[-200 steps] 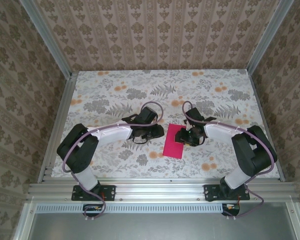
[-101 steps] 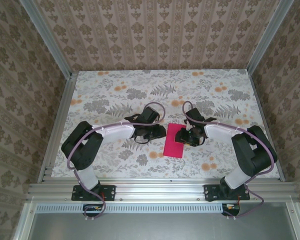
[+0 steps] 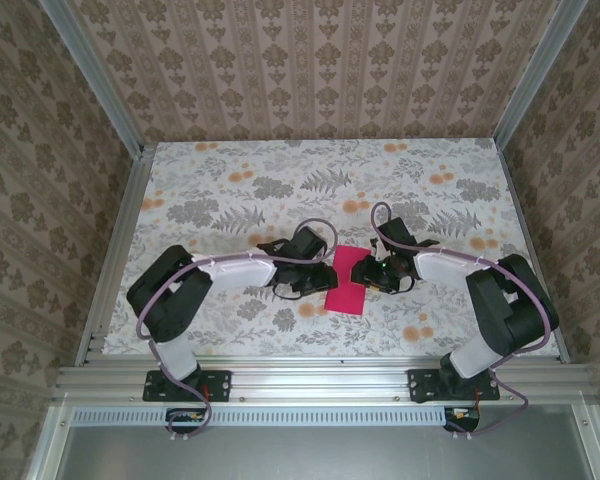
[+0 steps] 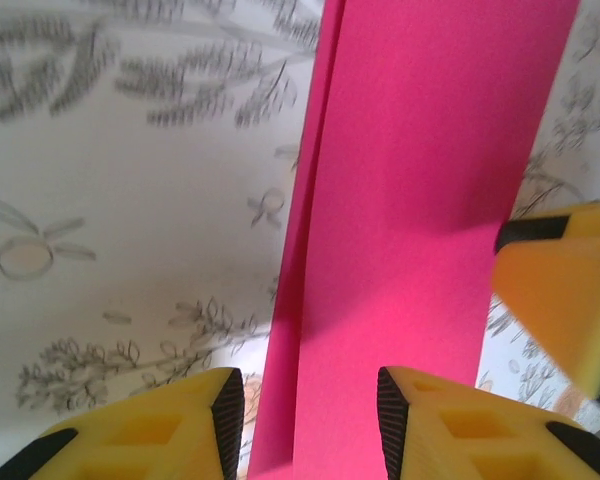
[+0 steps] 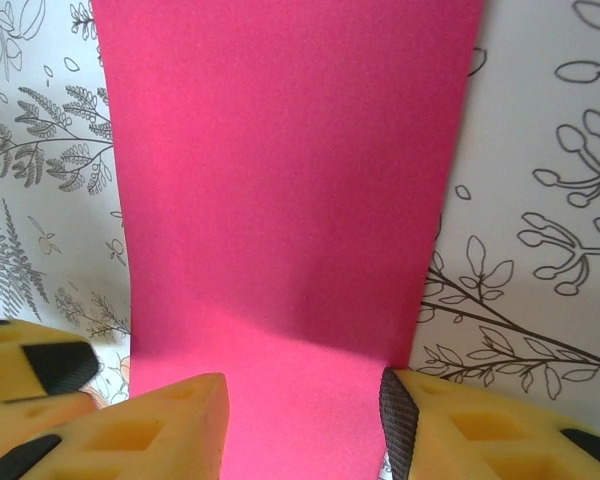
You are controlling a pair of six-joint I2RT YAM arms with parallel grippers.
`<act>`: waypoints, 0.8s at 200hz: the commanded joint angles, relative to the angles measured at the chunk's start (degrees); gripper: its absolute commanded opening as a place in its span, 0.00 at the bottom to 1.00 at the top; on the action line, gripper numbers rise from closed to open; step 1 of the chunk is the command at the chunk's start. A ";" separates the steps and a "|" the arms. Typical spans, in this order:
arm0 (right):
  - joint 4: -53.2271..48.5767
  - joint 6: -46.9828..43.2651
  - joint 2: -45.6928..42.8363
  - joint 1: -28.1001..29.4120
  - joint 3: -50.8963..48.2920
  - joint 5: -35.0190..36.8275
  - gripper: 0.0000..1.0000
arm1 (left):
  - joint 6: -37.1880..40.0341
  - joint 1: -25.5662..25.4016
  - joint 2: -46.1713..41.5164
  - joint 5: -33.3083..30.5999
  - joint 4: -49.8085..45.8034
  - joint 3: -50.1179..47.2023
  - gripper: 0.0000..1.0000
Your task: Fold a paper plane with a square sheet of paper (pick it up from the middle)
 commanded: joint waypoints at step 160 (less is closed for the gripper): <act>1.73 -0.68 -0.89 -0.18 -2.60 -2.16 0.46 | -6.35 -0.69 -1.32 5.00 10.55 -3.81 0.42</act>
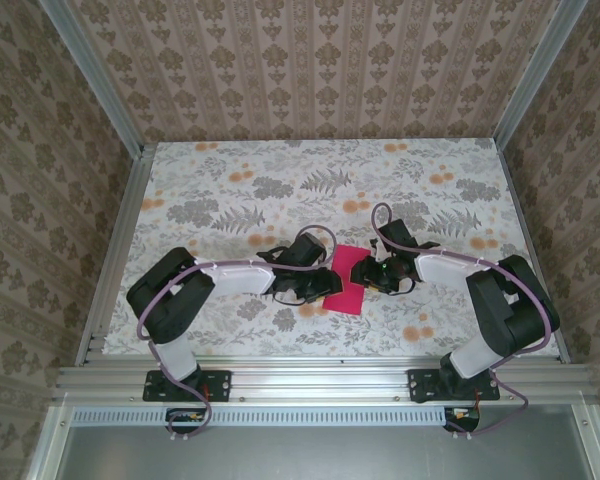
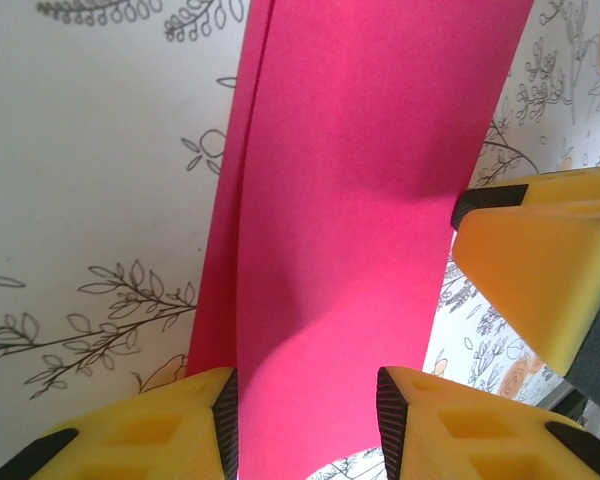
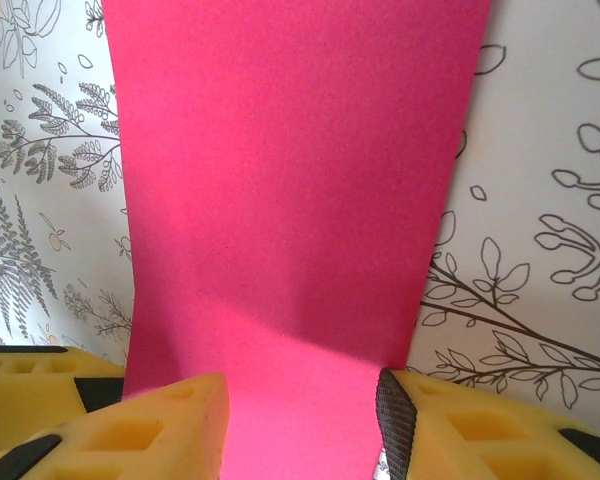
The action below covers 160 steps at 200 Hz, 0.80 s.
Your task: Fold a paper plane with a square sheet of paper (pick it up from the middle)
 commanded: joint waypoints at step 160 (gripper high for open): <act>-0.62 -2.10 -1.21 -0.29 -0.79 -3.33 0.47 | -2.09 6.07 5.02 6.86 11.85 1.58 0.28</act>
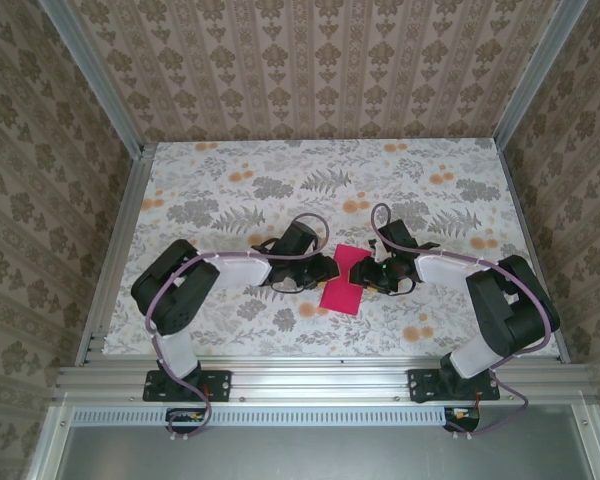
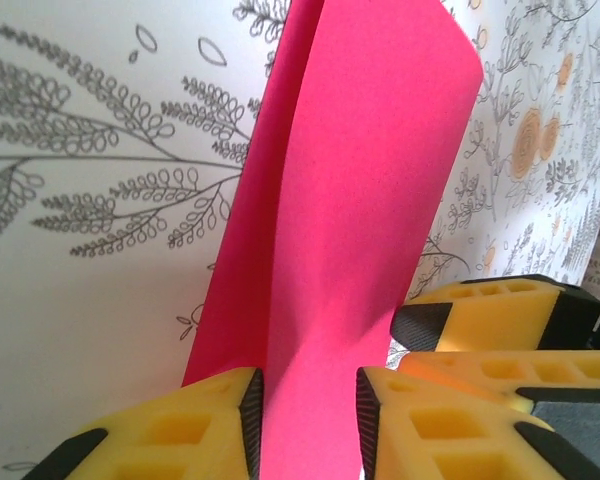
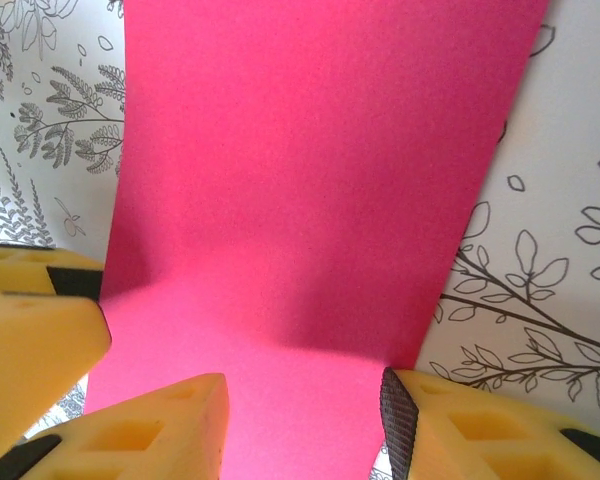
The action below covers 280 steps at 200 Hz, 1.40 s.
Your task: Fold a paper plane with a square sheet of paper (pick it up from the middle)
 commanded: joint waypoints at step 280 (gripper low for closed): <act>-14.54 -9.38 -24.98 10.96 -0.43 15.05 0.72 | 1.19 1.65 5.31 4.05 -1.90 7.54 0.00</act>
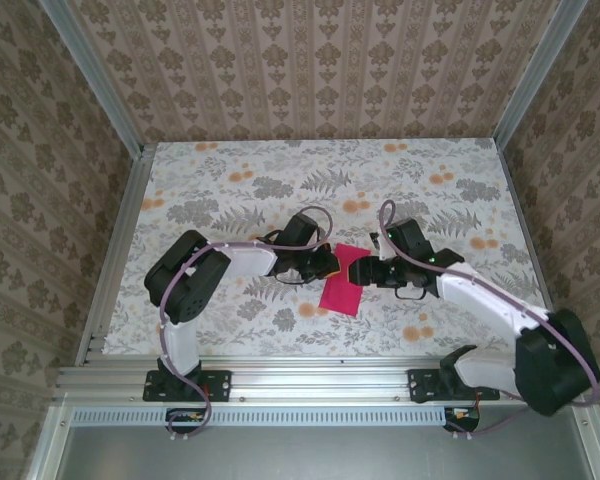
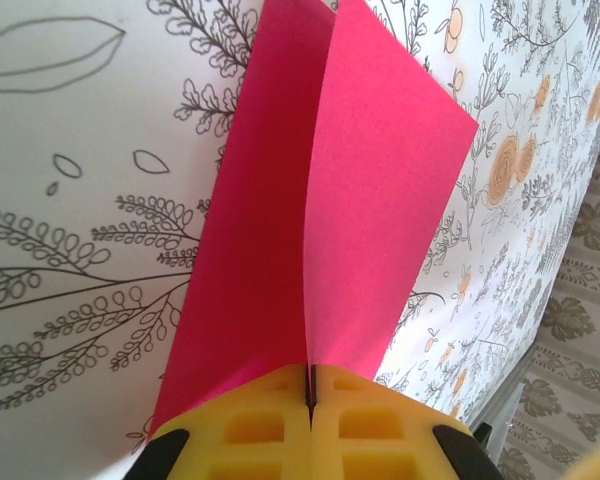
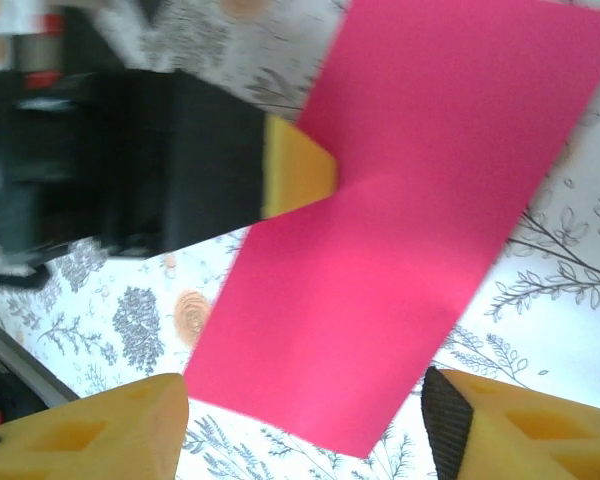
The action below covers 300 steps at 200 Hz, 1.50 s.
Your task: Fold a paper plane with a square sheet of paper (pick it up from the middle)
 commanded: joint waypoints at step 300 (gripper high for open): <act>-13.49 0.49 15.35 32.74 12.37 42.86 0.21 | -0.19 -1.92 -0.40 -1.68 -3.67 3.46 0.00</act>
